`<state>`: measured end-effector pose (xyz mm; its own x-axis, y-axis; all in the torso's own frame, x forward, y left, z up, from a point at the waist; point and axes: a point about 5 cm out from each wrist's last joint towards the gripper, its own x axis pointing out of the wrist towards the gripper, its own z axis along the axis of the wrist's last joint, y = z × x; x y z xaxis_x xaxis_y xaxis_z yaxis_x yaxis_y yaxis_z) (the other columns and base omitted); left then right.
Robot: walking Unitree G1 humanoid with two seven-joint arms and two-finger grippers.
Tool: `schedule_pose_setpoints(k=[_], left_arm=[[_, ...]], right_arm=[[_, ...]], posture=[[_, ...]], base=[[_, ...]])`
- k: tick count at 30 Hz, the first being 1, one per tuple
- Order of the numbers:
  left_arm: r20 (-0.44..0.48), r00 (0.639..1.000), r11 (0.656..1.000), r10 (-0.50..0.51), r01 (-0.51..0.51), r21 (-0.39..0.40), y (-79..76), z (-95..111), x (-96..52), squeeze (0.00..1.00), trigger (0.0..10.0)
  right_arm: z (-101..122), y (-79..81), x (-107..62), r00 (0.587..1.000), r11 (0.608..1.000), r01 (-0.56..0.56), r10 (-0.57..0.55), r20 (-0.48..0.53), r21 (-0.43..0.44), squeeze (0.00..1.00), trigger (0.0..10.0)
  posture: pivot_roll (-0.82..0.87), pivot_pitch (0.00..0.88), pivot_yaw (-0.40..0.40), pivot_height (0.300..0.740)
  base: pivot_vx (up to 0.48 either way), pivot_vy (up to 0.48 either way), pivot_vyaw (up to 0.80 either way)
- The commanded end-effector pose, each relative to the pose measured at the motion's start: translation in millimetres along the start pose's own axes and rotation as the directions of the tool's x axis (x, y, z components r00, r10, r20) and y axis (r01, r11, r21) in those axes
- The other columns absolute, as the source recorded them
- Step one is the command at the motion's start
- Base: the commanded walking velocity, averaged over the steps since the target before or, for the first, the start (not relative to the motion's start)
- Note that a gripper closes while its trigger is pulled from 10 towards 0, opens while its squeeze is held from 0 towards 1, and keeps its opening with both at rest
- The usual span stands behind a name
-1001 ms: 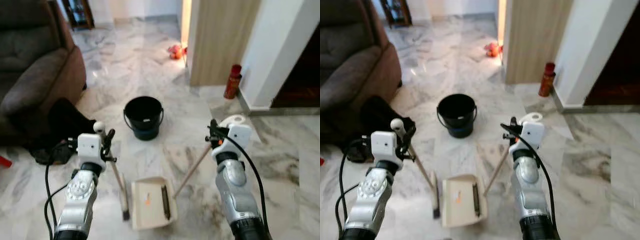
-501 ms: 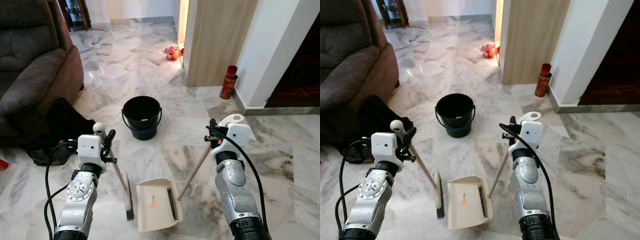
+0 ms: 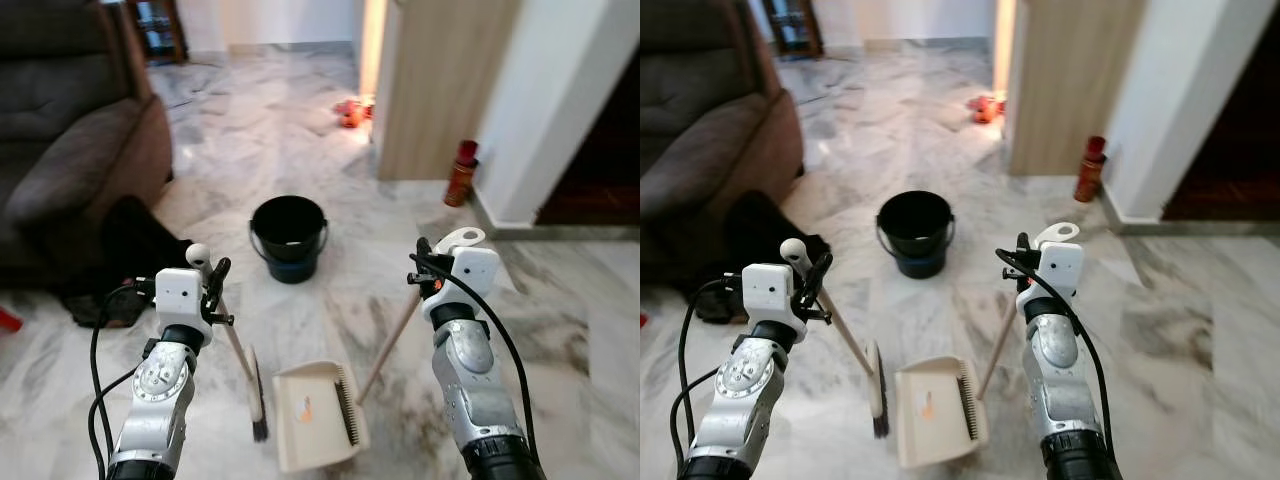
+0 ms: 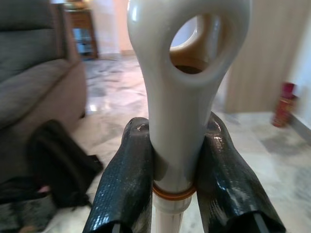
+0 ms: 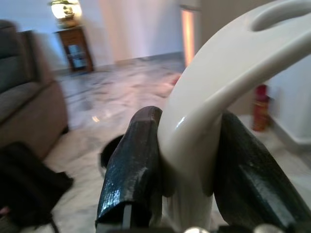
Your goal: Sweep floor
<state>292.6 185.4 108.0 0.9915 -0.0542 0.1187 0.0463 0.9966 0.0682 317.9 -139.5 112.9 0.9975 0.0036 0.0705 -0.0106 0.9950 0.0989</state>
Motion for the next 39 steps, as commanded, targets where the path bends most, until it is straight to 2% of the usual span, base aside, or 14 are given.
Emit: schedule_pose_setpoints(k=[1, 39], left_arm=[[0.026, 1.000, 1.000, 0.009, -0.009, 0.021, 2.2, 6.7, 3.4, 0.00, 10.0], [0.023, 1.000, 1.000, 0.011, -0.012, 0.015, 2.3, 6.6, 3.9, 0.00, 10.0]], right_arm=[[6.3, 6.5, 2.4, 0.999, 0.999, -0.022, 0.021, 0.026, 0.028, 0.00, 10.0], [2.6, 7.0, 1.3, 0.999, 0.999, -0.038, 0.038, -0.003, 0.027, 0.00, 10.0]], posture=[[0.07, 0.024, 0.040, 0.740], [0.07, 0.052, 0.041, 0.740]], base=[[0.304, 0.000, 0.00], [0.325, 0.000, 0.00]])
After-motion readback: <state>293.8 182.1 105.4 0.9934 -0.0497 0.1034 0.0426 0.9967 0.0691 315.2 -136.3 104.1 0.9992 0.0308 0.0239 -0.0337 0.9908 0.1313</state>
